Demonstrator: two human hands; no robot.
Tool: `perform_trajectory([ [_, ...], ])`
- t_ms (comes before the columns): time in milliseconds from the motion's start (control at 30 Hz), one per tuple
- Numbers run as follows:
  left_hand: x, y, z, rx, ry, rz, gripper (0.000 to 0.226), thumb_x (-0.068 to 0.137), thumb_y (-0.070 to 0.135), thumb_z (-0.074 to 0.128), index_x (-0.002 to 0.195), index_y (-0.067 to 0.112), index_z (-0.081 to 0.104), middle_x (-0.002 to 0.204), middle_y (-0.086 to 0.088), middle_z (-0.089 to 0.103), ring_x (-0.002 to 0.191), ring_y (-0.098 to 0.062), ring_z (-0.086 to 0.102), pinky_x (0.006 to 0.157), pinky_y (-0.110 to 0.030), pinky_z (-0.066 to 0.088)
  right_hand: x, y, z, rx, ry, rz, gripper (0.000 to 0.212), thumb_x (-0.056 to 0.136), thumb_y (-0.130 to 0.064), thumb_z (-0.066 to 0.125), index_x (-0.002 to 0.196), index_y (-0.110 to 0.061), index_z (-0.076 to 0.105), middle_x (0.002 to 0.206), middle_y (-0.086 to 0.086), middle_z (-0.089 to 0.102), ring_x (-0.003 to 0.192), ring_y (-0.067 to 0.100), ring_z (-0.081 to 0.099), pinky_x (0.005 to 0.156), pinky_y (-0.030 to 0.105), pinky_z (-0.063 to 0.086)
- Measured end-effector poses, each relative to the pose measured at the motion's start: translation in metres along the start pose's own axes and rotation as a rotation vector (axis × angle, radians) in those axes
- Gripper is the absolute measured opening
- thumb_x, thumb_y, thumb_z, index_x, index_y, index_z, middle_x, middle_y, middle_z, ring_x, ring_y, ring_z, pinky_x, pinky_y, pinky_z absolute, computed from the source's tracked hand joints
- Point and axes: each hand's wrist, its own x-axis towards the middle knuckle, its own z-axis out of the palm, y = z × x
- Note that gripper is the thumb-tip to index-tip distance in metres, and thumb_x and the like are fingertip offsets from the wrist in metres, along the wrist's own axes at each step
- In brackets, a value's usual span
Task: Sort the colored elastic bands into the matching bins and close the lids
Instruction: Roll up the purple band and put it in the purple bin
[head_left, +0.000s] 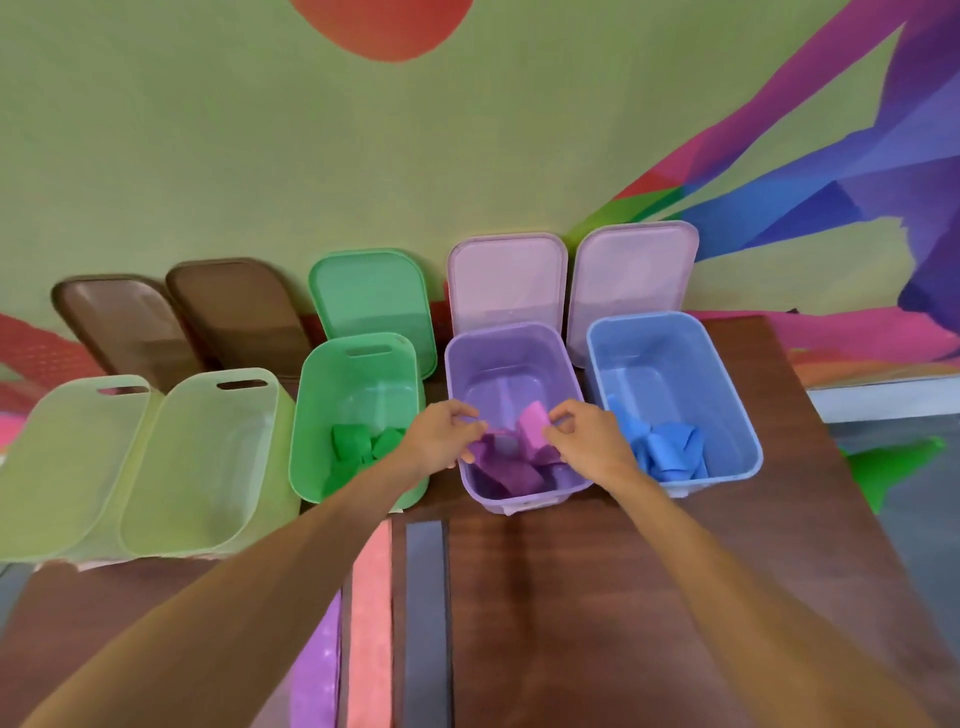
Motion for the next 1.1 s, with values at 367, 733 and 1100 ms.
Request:
perform_trajectory([
  [367,-0.075,-0.043,-0.046,0.074,-0.087,0.162,0.013,0.088,0.007,0.057,0.097,0.014,0.064,0.065,0.007,0.061,0.052,-0.003,0.058,0.051,-0.012,0.039,-0.054,-0.019,0.045,-0.036,0.057,-0.028,0.008,0.084,-0.022,0.063,0.08,-0.029,0.063,0.087,-0.006,0.07,0.089,0.014,0.065,0.083,0.034,0.054],
  [733,-0.171,-0.16,-0.128,0.021,-0.096,0.162,0.015,0.086,0.002,0.056,0.093,0.011,0.065,0.08,-0.009,0.068,0.069,-0.017,0.064,0.072,-0.024,0.051,-0.14,-0.088,0.135,-0.086,0.067,-0.104,0.002,0.084,-0.021,0.066,0.086,-0.02,0.067,0.084,0.001,0.071,0.068,0.011,0.062,0.077,0.031,0.054],
  [1100,-0.176,-0.251,-0.144,0.08,-0.047,0.024,0.014,0.085,0.014,0.06,0.097,0.02,0.065,0.085,0.002,0.068,0.087,-0.016,0.065,0.083,-0.026,0.049,-0.16,-0.112,0.205,-0.209,-0.125,-0.046,0.016,0.083,-0.026,0.062,0.096,-0.021,0.068,0.092,-0.003,0.068,0.094,0.015,0.064,0.086,0.031,0.052],
])
